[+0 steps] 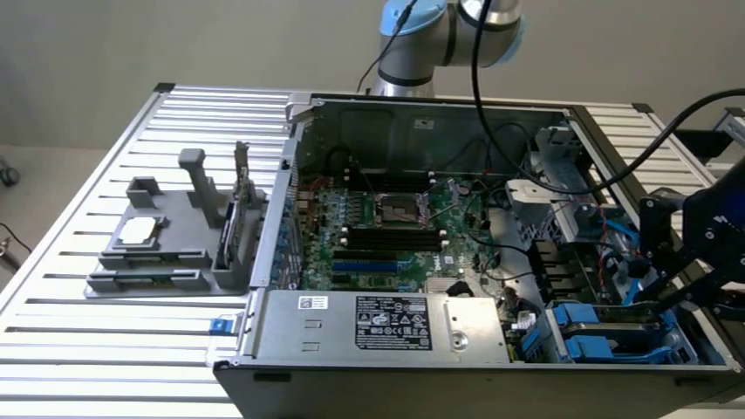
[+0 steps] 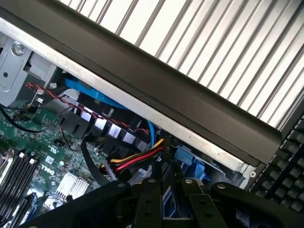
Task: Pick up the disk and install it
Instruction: 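Insert the first disk wire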
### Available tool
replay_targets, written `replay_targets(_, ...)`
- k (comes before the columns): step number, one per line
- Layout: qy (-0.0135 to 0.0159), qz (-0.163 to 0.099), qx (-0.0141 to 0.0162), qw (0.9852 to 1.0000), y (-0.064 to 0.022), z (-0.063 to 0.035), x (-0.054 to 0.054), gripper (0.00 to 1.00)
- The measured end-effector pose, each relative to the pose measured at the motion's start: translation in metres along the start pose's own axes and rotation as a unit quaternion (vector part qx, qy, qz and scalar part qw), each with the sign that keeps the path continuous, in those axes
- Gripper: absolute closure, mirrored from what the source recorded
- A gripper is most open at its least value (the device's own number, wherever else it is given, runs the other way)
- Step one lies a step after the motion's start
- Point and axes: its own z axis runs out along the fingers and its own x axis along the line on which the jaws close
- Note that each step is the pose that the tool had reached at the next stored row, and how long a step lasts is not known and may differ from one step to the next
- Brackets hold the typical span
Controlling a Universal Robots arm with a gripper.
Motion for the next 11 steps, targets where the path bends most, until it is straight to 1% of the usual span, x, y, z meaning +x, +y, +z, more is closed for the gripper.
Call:
replay_targets(5, 0.0024, 0.003, -0.0015, 1.0, 0.0001, 0.0, -0.0001, 0.78)
replay_targets(7, 0.0034, 0.004, -0.0022, 1.0, 0.0, 0.0, -0.0002, 0.76)
replay_targets(8, 0.0043, 0.005, -0.0027, 1.0, -0.0001, 0.0, -0.0003, 0.7)
replay_targets(11, 0.0092, 0.007, -0.0056, 0.9999, -0.0001, 0.0, -0.0004, 0.7)
